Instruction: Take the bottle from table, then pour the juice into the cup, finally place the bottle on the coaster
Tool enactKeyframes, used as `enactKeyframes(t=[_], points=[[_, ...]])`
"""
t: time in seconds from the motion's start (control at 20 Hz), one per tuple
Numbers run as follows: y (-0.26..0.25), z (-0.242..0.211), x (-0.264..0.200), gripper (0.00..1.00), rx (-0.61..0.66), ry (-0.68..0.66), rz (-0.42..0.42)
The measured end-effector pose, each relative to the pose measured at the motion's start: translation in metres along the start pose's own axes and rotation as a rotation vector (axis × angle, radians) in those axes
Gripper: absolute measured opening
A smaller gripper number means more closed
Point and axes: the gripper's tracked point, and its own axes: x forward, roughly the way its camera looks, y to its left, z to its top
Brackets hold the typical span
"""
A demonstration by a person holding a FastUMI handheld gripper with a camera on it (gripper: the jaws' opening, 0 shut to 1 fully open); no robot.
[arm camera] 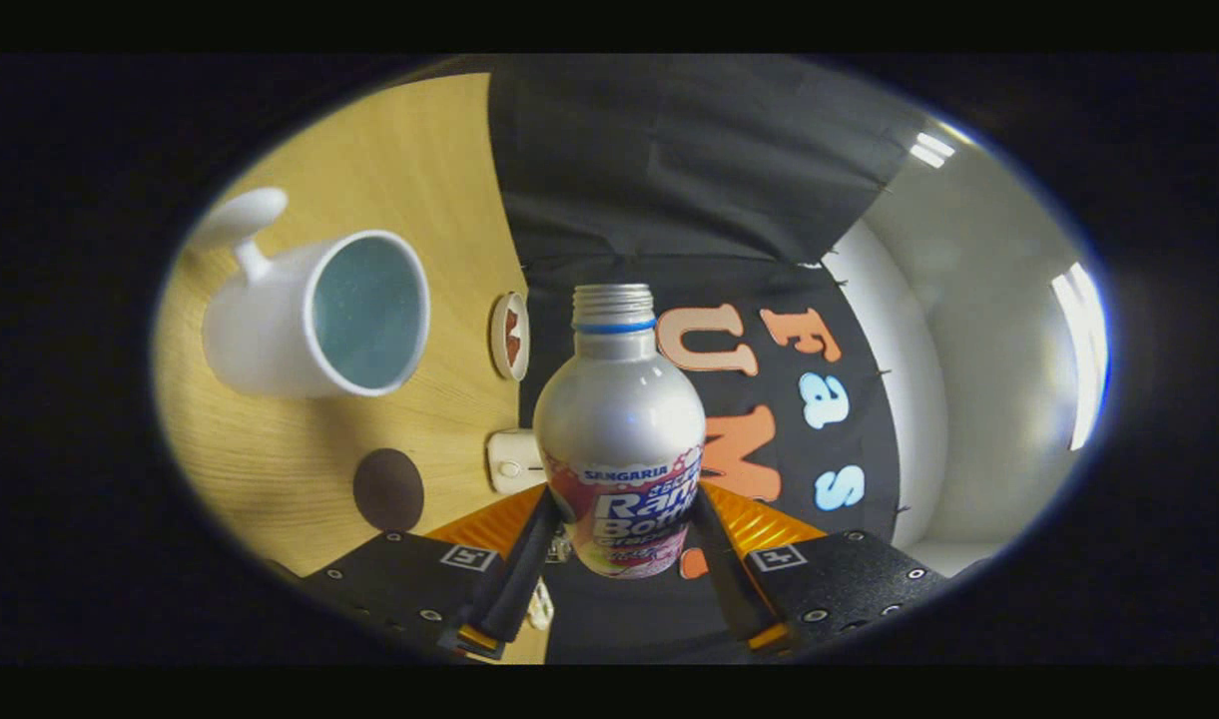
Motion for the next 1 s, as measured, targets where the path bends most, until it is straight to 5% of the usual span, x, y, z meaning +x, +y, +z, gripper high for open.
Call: enactKeyframes(t=[0.7, 1.0], points=[[0.016, -0.019, 0.018, 0.77, 0.925, 0.161, 0.167], [0.040, -0.026, 0.023, 0.77, 1.164, 0.235, 0.236]])
